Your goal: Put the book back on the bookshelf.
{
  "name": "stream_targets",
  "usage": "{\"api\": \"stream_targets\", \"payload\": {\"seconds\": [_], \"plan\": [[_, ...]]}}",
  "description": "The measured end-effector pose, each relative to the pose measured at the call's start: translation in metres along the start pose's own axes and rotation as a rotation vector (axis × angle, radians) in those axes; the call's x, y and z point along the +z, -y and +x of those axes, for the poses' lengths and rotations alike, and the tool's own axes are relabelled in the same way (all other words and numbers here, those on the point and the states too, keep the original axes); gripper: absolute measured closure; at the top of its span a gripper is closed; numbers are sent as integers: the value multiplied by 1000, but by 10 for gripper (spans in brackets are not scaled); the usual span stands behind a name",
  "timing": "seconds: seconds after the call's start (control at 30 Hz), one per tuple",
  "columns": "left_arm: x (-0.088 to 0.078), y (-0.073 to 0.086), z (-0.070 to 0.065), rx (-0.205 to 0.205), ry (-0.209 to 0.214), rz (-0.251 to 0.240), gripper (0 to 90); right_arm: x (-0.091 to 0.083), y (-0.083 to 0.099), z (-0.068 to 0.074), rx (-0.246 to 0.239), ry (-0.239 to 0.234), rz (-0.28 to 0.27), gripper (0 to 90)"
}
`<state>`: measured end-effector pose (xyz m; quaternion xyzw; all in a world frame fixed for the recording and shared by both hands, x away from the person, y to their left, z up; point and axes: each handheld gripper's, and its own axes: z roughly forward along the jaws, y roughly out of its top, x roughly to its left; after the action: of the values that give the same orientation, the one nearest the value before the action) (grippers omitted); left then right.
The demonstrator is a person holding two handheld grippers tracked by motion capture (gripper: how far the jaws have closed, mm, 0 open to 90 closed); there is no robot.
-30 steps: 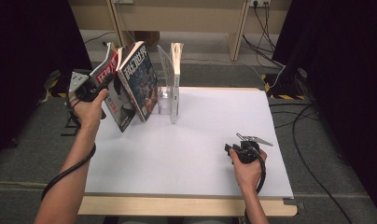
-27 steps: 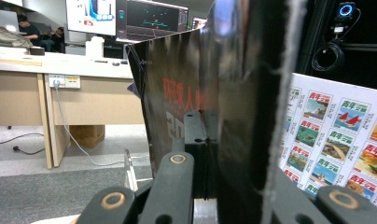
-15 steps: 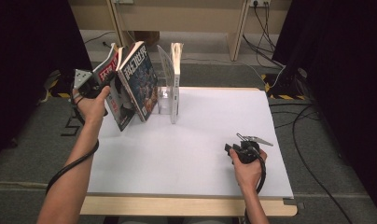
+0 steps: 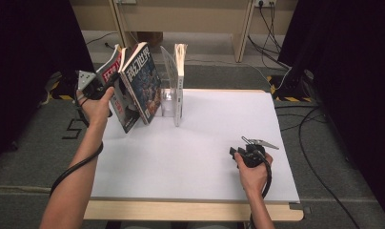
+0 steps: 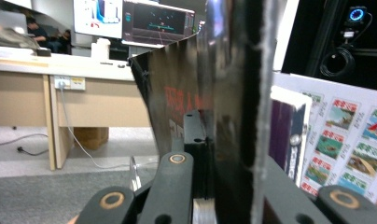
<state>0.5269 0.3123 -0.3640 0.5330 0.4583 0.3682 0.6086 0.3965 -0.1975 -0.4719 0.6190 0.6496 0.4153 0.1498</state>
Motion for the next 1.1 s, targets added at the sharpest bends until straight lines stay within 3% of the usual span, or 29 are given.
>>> {"api": "stream_targets", "payload": {"seconds": [0.13,0.23,0.3,0.4,0.57,0.9,1.1], "plan": [[-6,2,0,3,11,33,840,-1,0,2,11,-6,4,601],[-10,3,2,-19,47,57,823,-1,1,3,19,-8,5,600],[-12,2,3,-39,52,64,805,0,1,3,22,-10,4,599],[-16,-2,4,-35,55,67,790,0,1,3,19,-14,3,598],[-19,-8,6,-83,30,82,750,-1,2,2,17,-11,0,595],[-20,-21,2,-81,28,92,719,0,1,1,18,-9,9,591],[-22,-28,0,-105,11,176,732,-1,1,0,21,-9,4,588]]}}
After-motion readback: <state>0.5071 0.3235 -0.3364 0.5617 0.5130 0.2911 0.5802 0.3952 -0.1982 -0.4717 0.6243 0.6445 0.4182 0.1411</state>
